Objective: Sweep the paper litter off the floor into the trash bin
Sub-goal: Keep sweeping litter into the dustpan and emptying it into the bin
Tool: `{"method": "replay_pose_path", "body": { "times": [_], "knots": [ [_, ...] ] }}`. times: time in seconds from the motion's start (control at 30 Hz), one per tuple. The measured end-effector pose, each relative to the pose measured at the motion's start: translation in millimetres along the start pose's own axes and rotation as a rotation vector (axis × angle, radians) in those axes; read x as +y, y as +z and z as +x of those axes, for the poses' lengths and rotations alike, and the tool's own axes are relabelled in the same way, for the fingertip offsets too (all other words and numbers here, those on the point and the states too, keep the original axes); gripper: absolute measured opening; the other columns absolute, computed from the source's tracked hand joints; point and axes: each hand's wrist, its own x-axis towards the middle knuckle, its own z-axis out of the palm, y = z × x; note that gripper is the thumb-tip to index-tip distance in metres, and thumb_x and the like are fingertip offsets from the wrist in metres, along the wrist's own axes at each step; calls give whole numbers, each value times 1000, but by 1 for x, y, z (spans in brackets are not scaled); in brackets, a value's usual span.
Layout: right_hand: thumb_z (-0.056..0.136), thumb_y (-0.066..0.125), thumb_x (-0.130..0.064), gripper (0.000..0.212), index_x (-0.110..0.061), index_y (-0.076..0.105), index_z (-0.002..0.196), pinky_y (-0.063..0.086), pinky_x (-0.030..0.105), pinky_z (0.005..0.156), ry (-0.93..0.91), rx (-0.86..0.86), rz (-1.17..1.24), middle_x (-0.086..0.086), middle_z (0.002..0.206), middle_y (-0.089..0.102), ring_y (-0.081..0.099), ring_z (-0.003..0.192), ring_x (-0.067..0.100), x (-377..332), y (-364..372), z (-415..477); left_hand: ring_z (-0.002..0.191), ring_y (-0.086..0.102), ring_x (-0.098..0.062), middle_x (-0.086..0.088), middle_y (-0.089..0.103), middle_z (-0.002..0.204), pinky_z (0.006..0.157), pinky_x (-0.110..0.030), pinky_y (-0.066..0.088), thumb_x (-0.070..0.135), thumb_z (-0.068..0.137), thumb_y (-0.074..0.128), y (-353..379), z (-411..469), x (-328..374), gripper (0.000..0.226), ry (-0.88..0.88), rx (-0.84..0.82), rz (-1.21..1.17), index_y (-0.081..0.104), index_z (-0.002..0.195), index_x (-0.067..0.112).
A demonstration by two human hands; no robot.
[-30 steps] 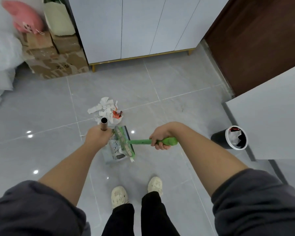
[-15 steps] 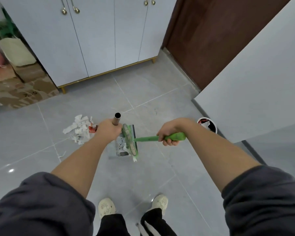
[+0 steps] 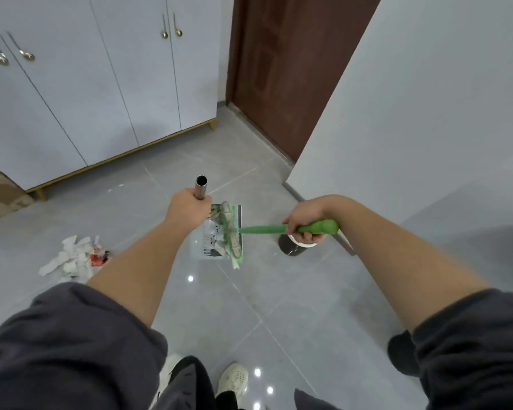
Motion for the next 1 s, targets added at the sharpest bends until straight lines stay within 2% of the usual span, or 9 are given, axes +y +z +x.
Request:
{"method": "replay_pose_path", "body": {
  "times": [0.07,0.13,0.3,0.43,0.57,0.73,0.83,0.9,1.0],
  "knots": [
    [96,38,-14,38,-13,40,134,29,16,41,-4,-10,-1,3,53,47,38,35,12,20,-23,-1,67,54,-26,-12,60,73,60,-30,42,20,88,49,21,5,26,23,38,-17,7,64,80,4],
    [96,39,-15,45,-9,40,141,32,14,40,-9,19,20,6,60,43,39,34,12,37,-43,-5,66,56,-26,-11,61,73,61,-31,43,19,87,49,38,12,49,20,67,-30,10,61,75,9],
    [98,36,-10,48,-8,35,146,34,9,35,-7,77,160,1,56,46,40,28,6,68,-91,-20,67,59,-31,-15,64,76,63,-35,47,20,89,51,81,39,104,21,116,-54,18,56,72,10],
    [97,36,-10,45,-8,40,141,34,10,35,19,78,230,-1,50,48,41,29,6,95,-129,-20,67,61,-30,-14,59,74,70,-47,57,20,89,53,116,66,145,19,147,-127,-32,58,75,8],
    [97,38,-8,43,-6,39,140,36,13,34,30,150,322,4,57,47,41,29,7,122,-163,-25,62,52,-25,-9,49,61,59,-35,41,14,89,50,153,82,184,30,231,-190,-30,44,59,14],
    [94,42,-4,31,-8,49,125,35,14,37,51,245,392,7,60,44,39,33,11,165,-182,-21,60,45,-23,-6,46,55,54,-28,33,15,91,48,201,90,213,37,311,-227,29,43,55,12],
    [92,43,-3,50,-4,36,142,35,17,39,61,294,341,7,61,46,39,43,13,192,-193,-13,61,44,-22,-9,49,61,51,-28,32,14,92,49,228,89,218,27,330,-288,67,53,66,7],
    [92,42,-3,51,-4,36,143,35,17,40,78,286,302,7,62,45,38,45,14,206,-201,-9,65,49,-22,-14,60,72,59,-29,37,14,92,51,243,87,214,19,360,-330,111,63,79,6],
    [91,41,-2,48,-2,42,138,36,18,39,112,252,205,10,62,45,39,47,17,222,-212,2,72,54,-21,-2,63,74,65,-26,41,9,90,55,263,78,204,15,406,-366,140,68,84,14]
  ]
}}
